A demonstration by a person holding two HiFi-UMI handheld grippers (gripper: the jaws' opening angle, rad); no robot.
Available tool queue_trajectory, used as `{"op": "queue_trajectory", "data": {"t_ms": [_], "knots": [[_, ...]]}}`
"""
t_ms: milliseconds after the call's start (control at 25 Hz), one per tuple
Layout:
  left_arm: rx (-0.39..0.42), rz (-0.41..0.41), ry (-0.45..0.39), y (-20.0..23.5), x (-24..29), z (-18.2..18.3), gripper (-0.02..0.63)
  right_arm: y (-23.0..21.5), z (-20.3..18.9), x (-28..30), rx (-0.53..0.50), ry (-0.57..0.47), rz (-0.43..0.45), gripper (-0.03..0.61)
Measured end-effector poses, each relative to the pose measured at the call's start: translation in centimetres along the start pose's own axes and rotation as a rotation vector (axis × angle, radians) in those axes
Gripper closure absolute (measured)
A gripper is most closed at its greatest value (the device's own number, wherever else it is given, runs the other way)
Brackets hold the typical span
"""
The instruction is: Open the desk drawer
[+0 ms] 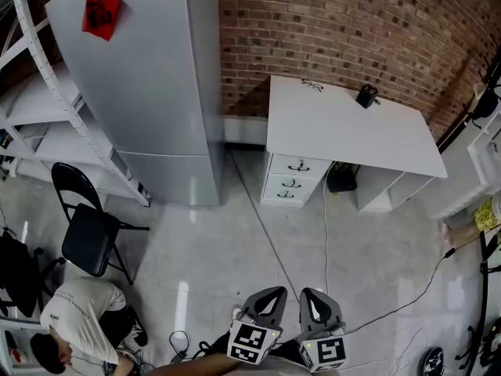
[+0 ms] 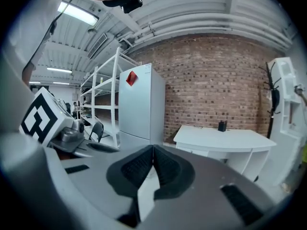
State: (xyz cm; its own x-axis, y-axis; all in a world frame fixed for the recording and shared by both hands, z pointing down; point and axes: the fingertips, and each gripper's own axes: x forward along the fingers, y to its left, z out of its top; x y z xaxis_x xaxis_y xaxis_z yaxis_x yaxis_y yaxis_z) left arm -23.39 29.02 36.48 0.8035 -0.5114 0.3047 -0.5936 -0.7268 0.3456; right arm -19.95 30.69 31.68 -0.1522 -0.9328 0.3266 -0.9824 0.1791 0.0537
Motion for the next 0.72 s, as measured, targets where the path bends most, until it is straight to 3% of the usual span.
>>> {"op": "queue_trajectory", "data": {"t_ms": [240, 720], "knots": [[-0.014, -0.01, -0.021, 2.3, -0.3, 1.5, 0.607, 1.7, 1.8, 2.1, -0.041, -0.003, -0.003, 0.563], [-0.013, 0.047, -0.086, 6.0, -1.2, 3.9, 0.607, 3.6, 4.2, 5.1, -0.09, -0.045, 0.054, 0.563]]}}
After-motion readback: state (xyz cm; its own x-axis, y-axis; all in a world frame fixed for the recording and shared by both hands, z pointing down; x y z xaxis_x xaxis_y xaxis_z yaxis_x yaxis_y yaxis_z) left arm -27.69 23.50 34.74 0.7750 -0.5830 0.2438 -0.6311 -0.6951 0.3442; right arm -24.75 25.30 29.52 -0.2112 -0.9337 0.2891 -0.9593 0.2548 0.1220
